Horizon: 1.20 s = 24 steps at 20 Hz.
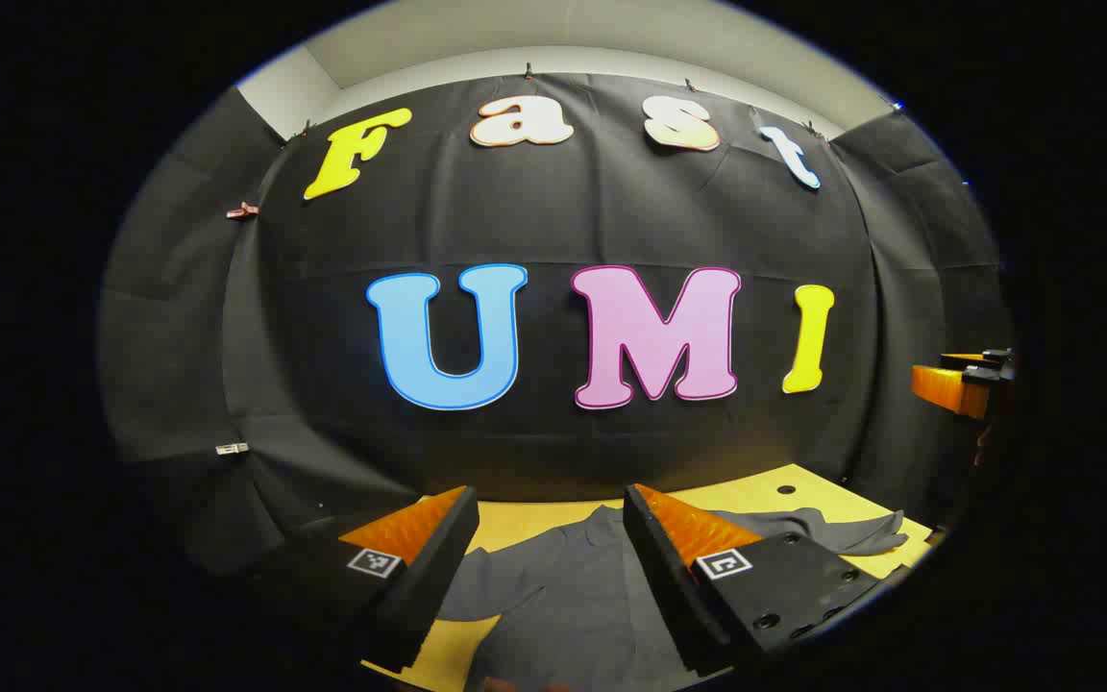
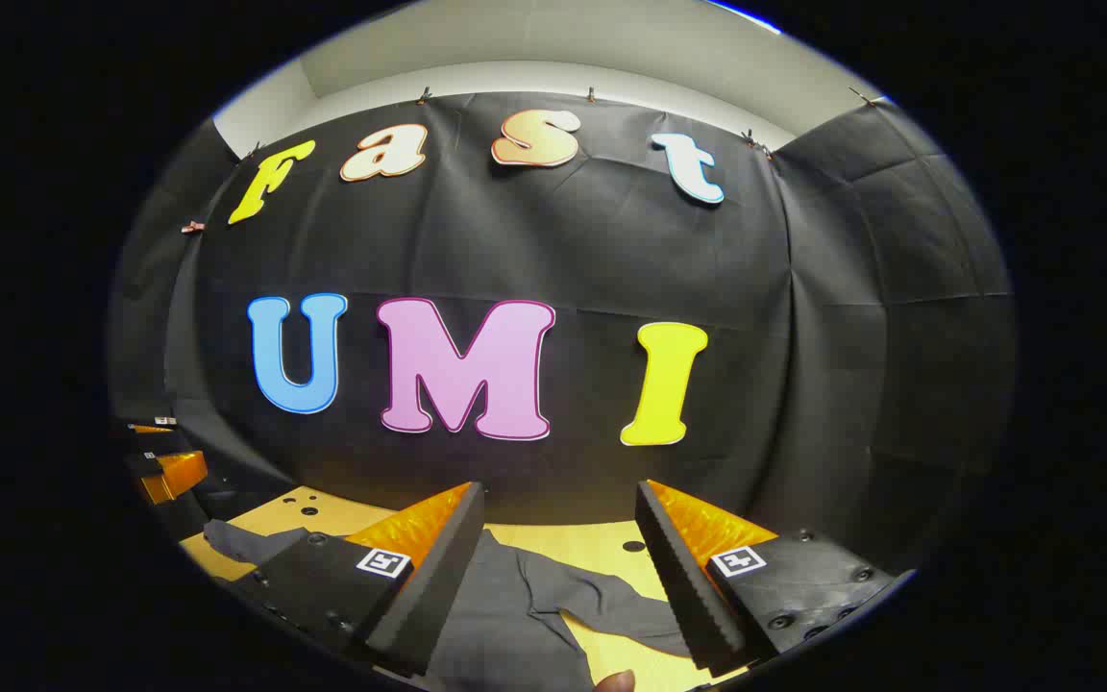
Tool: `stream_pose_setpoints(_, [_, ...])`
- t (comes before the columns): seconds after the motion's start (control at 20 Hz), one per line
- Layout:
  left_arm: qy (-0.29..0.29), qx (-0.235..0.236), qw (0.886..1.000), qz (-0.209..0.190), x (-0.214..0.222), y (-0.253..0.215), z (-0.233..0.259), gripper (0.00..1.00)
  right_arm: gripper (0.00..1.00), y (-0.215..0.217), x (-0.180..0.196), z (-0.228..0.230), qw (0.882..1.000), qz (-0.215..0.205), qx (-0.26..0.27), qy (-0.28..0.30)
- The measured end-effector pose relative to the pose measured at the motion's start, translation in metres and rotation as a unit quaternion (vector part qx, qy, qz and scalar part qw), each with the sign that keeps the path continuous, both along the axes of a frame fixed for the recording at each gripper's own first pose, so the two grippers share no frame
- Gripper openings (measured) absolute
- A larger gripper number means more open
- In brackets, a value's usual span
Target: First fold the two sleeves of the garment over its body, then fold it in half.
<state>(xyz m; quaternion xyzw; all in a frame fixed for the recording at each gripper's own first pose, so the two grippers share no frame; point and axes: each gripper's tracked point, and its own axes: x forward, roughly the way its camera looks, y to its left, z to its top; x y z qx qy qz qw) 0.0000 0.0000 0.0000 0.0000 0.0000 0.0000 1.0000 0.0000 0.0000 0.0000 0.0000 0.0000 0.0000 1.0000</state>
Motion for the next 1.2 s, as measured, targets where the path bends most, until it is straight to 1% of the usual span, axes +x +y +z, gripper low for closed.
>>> stream_pose_setpoints(0.4, [0.003, 0.005, 1.0, -0.005, 0.006, -0.013, 0.002, 0.95, 0.97, -0.001, 0.007, 0.0, 1.0, 0.011, -0.006, -0.004])
stream_pose_setpoints(0.85, [0.012, 0.009, 1.0, -0.002, 0.0, -0.012, -0.006, 0.95, 0.97, -0.009, 0.009, -0.009, 1.0, 0.008, -0.001, 0.005])
stream_pose_setpoints(0.9, [0.011, 0.01, 1.0, -0.003, 0.001, -0.013, -0.006, 0.95, 0.92, -0.012, 0.009, -0.011, 1.0, 0.005, -0.002, 0.007])
stream_pose_setpoints(0.95, [0.009, 0.013, 1.0, -0.006, 0.0, -0.015, -0.007, 0.95, 0.92, -0.016, 0.01, -0.014, 1.0, 0.001, -0.005, 0.011])
stream_pose_setpoints(1.0, [0.008, 0.017, 1.0, -0.009, 0.001, -0.017, -0.006, 0.96, 0.97, -0.022, 0.011, -0.019, 1.0, -0.003, -0.009, 0.016])
stream_pose_setpoints(1.05, [0.006, 0.022, 1.0, -0.013, 0.001, -0.019, -0.007, 0.96, 0.92, -0.03, 0.012, -0.024, 1.0, -0.009, -0.014, 0.021])
stream_pose_setpoints(1.1, [0.007, 0.025, 1.0, -0.016, 0.002, -0.022, -0.008, 0.95, 0.97, -0.041, 0.014, -0.031, 0.999, -0.017, -0.016, 0.029])
stream_pose_setpoints(1.2, [0.011, 0.024, 0.999, -0.023, 0.003, -0.03, -0.011, 0.95, 0.97, -0.066, 0.02, -0.055, 0.998, -0.034, -0.018, 0.056])
